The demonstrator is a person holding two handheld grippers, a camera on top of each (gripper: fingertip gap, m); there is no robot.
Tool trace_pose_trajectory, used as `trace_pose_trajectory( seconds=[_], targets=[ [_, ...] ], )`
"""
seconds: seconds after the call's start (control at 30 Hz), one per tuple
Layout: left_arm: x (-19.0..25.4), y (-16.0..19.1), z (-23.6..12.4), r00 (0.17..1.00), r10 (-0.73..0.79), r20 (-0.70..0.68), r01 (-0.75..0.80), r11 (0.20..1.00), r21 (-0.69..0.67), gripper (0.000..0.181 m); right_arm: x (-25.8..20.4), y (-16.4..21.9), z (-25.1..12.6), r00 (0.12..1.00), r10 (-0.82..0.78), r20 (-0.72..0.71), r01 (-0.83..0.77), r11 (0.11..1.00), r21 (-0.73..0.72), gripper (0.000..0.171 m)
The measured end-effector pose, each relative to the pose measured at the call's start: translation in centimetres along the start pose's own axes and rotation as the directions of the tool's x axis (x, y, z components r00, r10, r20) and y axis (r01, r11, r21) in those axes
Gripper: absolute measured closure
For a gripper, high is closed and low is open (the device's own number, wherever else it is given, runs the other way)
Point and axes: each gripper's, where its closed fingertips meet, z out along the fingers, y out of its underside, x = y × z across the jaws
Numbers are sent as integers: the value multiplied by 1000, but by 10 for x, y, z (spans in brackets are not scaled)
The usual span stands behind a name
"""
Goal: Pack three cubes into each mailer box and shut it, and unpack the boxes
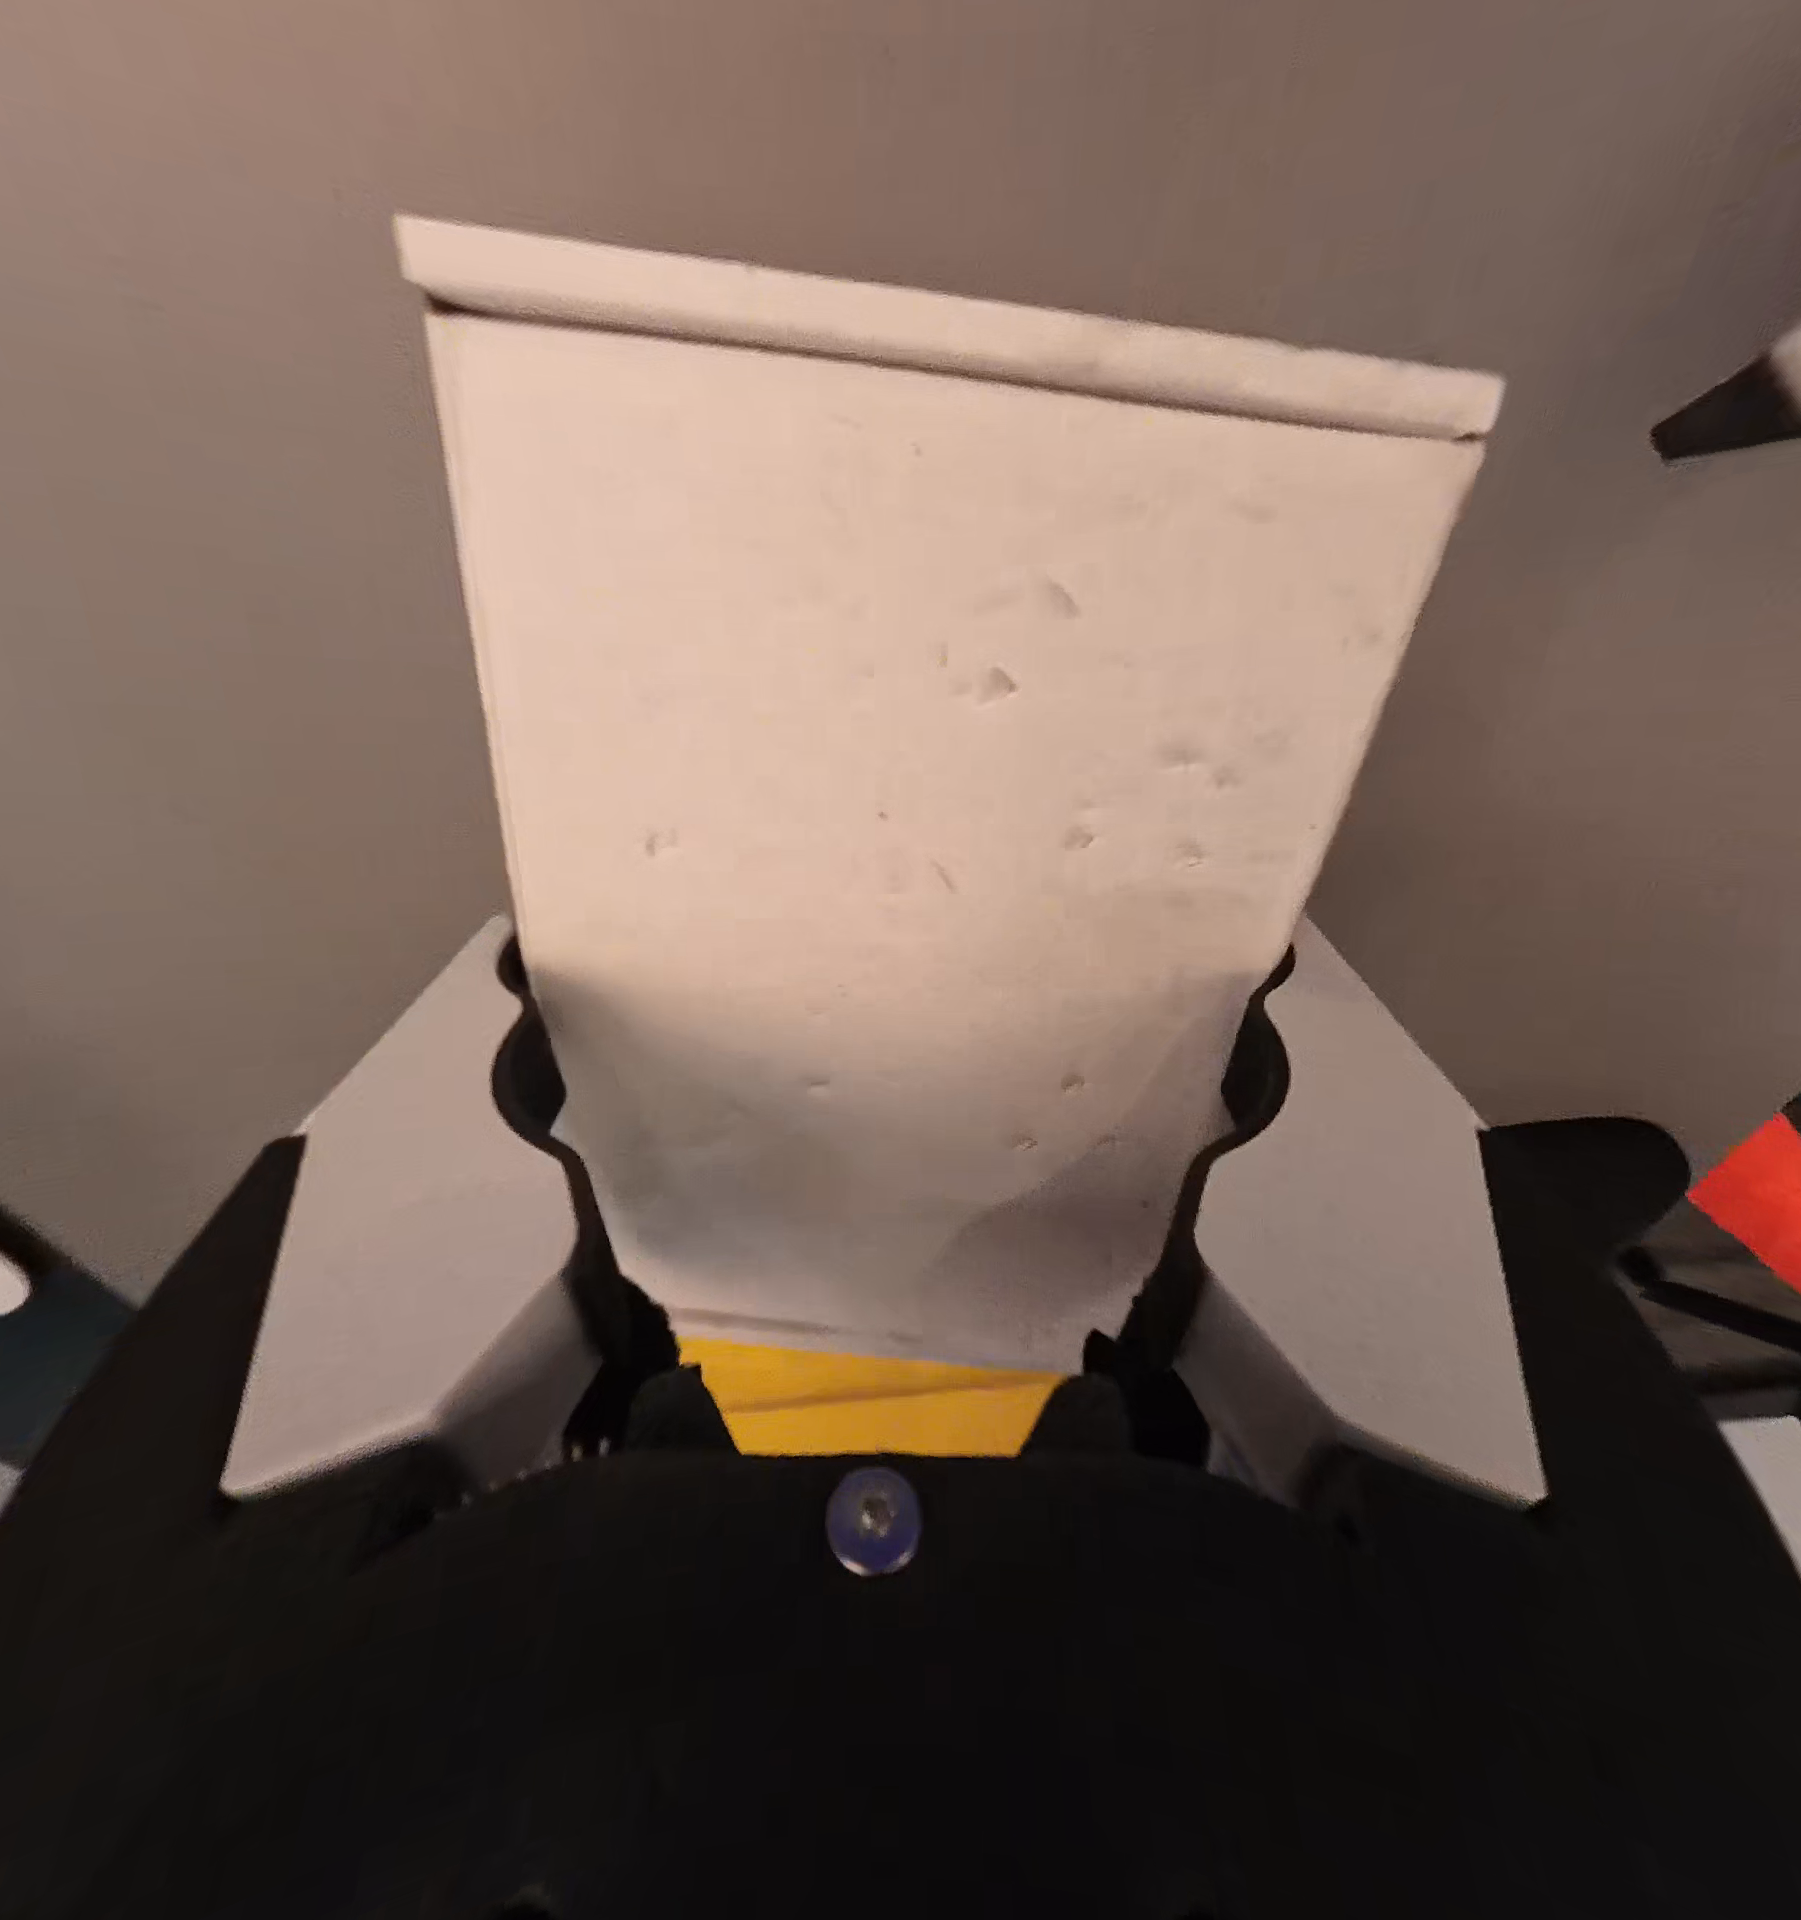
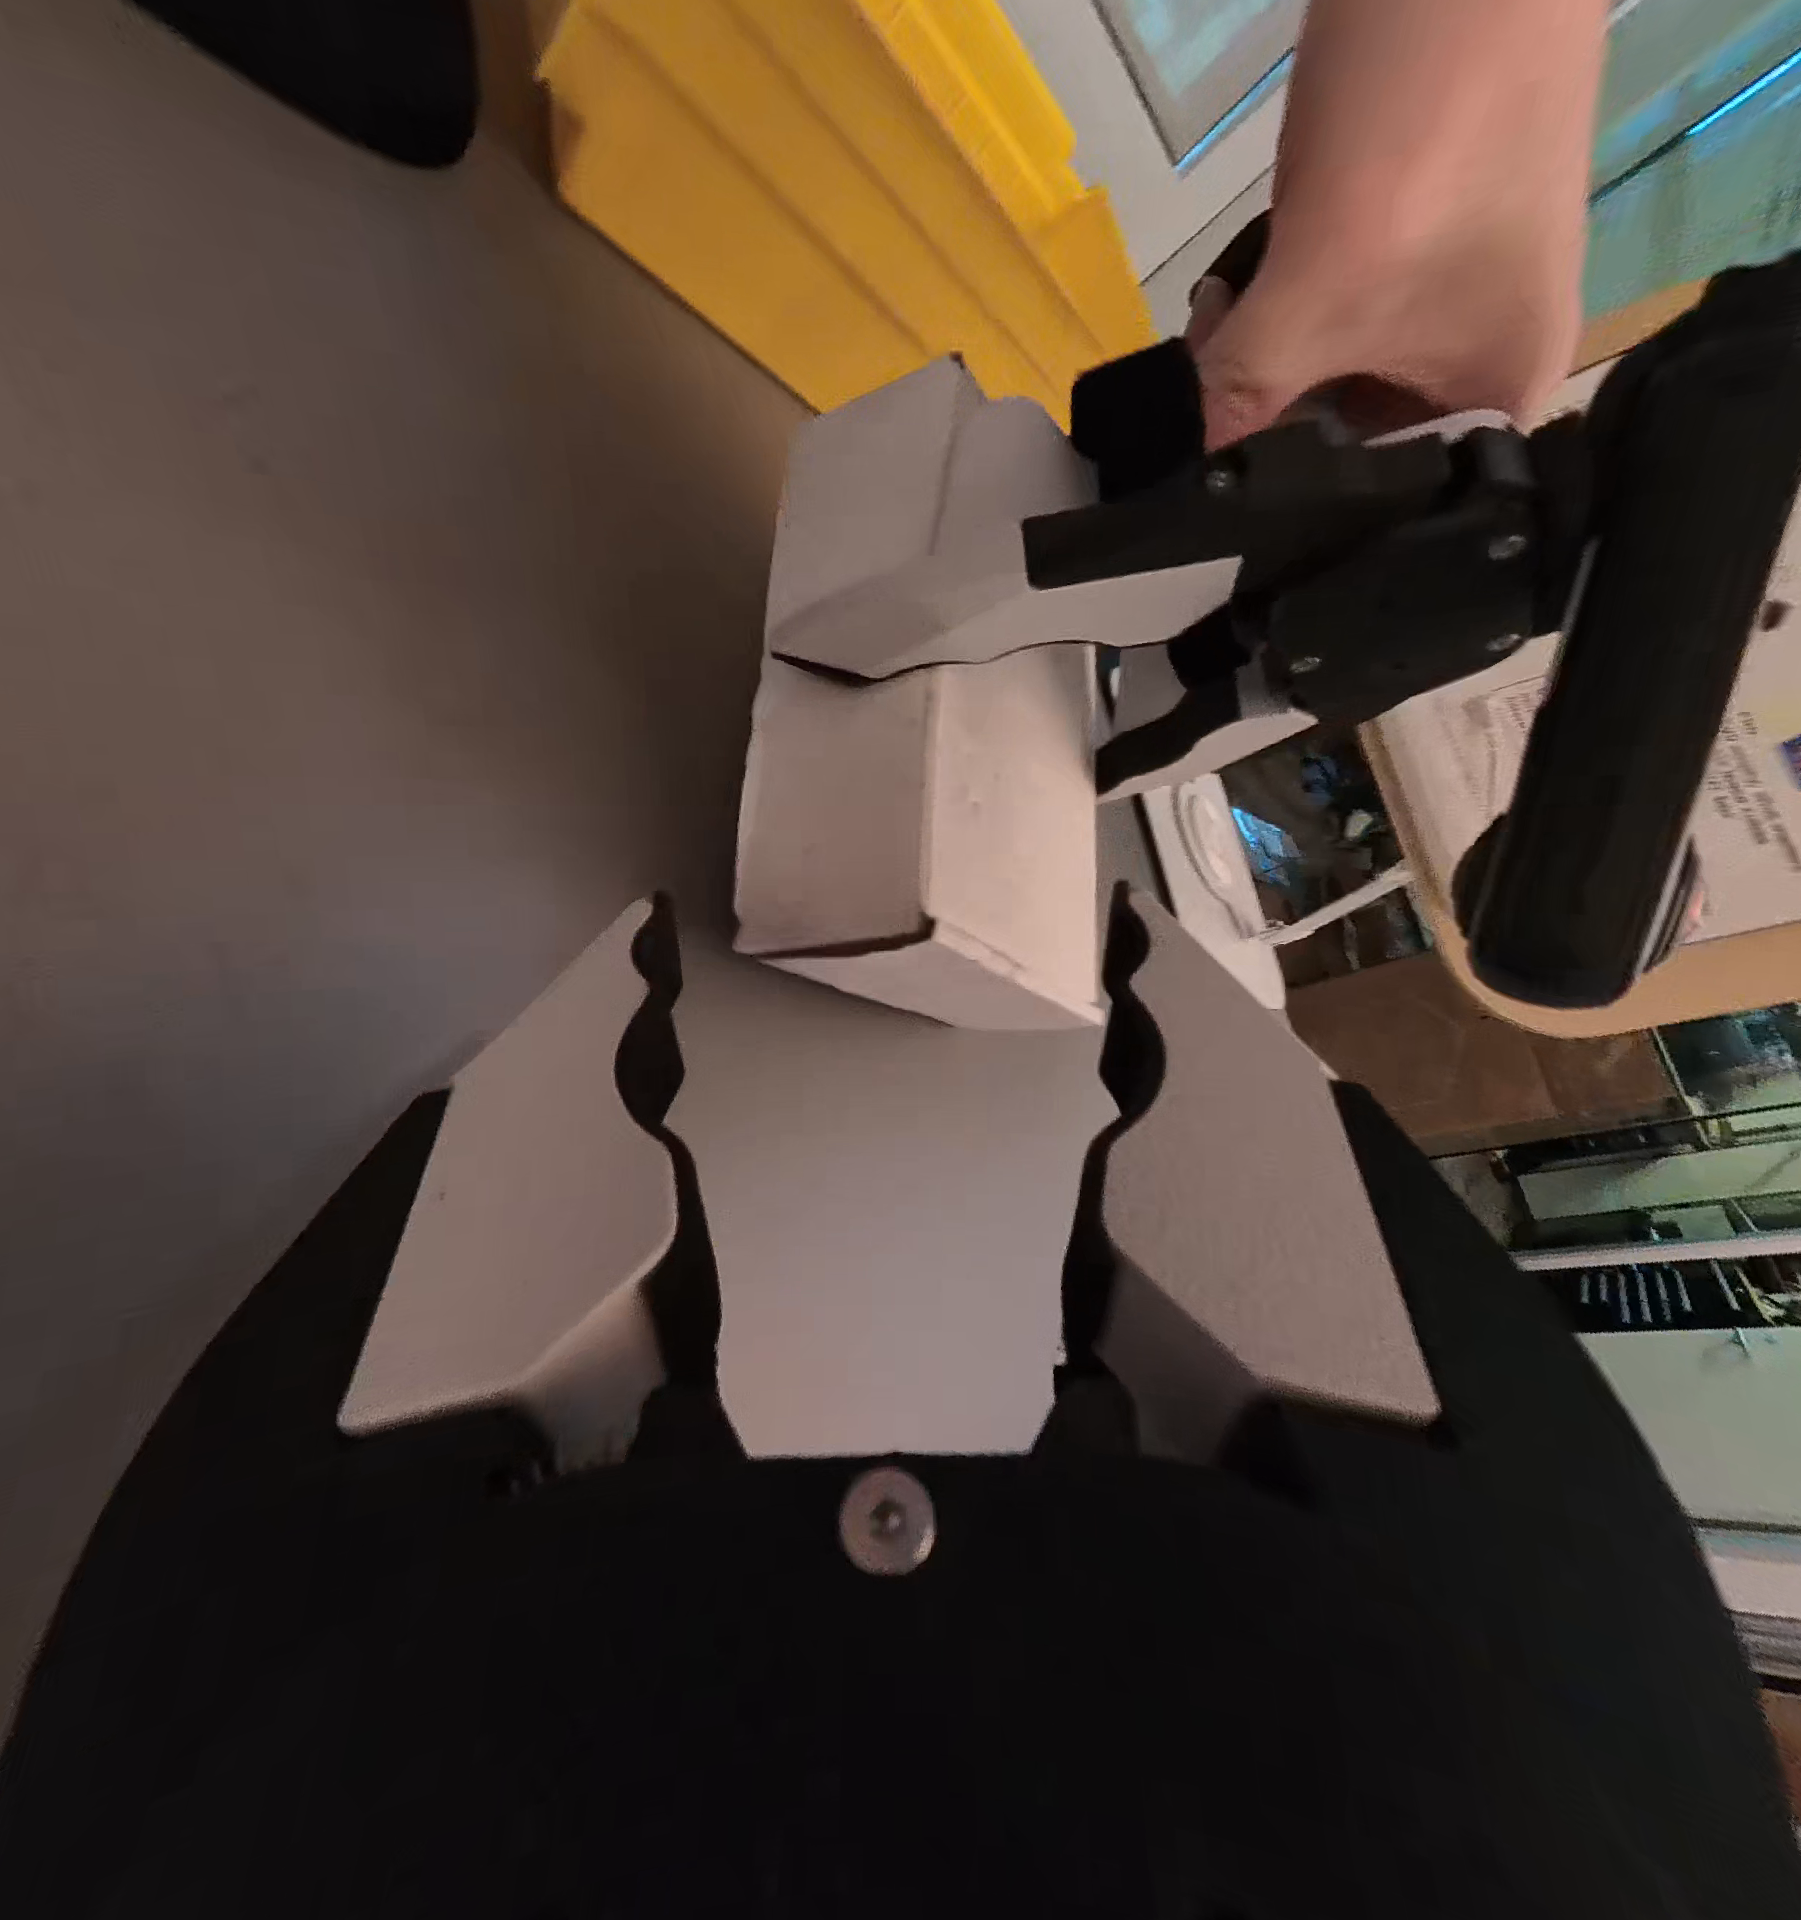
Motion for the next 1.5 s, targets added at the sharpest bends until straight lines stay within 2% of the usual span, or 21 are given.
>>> trace_pose_trajectory(
  seconds=[0.17,0.3,0.5,0.63,0.67,0.73,0.87,0.97,1.03,1.13,1.17,1.2,1.27,1.37,1.5],
  targets=[
    [7,-7,12,999,-3,-42,3,1000,5,50,-15,12,9,998,-10,63,14,999,-51,86],
    [13,-15,10,996,-31,-88,36,998,61,50,-22,16,13,996,-18,92,25,997,-71,83],
    [20,-27,6,986,-68,-155,89,987,135,50,-11,12,18,991,-132,-9,130,986,-104,78],
    [40,-44,-1,953,-96,-286,154,970,187,50,-12,22,26,981,-192,-15,186,964,-191,78],
    [41,-47,-1,949,-101,-298,165,967,197,50,-9,25,27,974,-223,-32,211,952,-221,81],
    [40,-52,-2,957,-101,-272,166,960,227,50,-3,30,24,966,-255,-46,234,935,-265,98],
    [38,-60,-10,964,-118,-236,207,895,396,52,-1,42,17,975,-220,-28,201,932,-302,100],
    [42,-60,-31,978,-117,-173,198,775,599,47,2,49,14,978,-206,-18,190,929,-317,101],
    [46,-54,-48,987,-143,-77,155,677,719,47,3,49,13,983,-185,-17,170,934,-314,101],
    [68,-47,-67,987,-161,29,61,522,851,42,4,49,12,986,-166,-18,152,939,-307,102],
    [69,-43,-67,977,-190,97,10,495,869,41,4,49,12,986,-164,-18,151,940,-306,102],
    [69,-39,-65,960,-221,174,-48,481,875,36,5,49,12,987,-161,-18,148,941,-304,102],
    [64,-33,-57,908,-273,317,-155,484,861,41,6,49,13,988,-150,-20,137,943,-304,102],
    [63,-35,-37,886,-269,378,-190,531,825,42,8,48,12,992,-122,-26,109,951,-289,102],
    [44,-37,-16,801,-278,529,-274,615,739,57,8,49,9,995,-101,-5,96,957,-275,102]
  ],
)
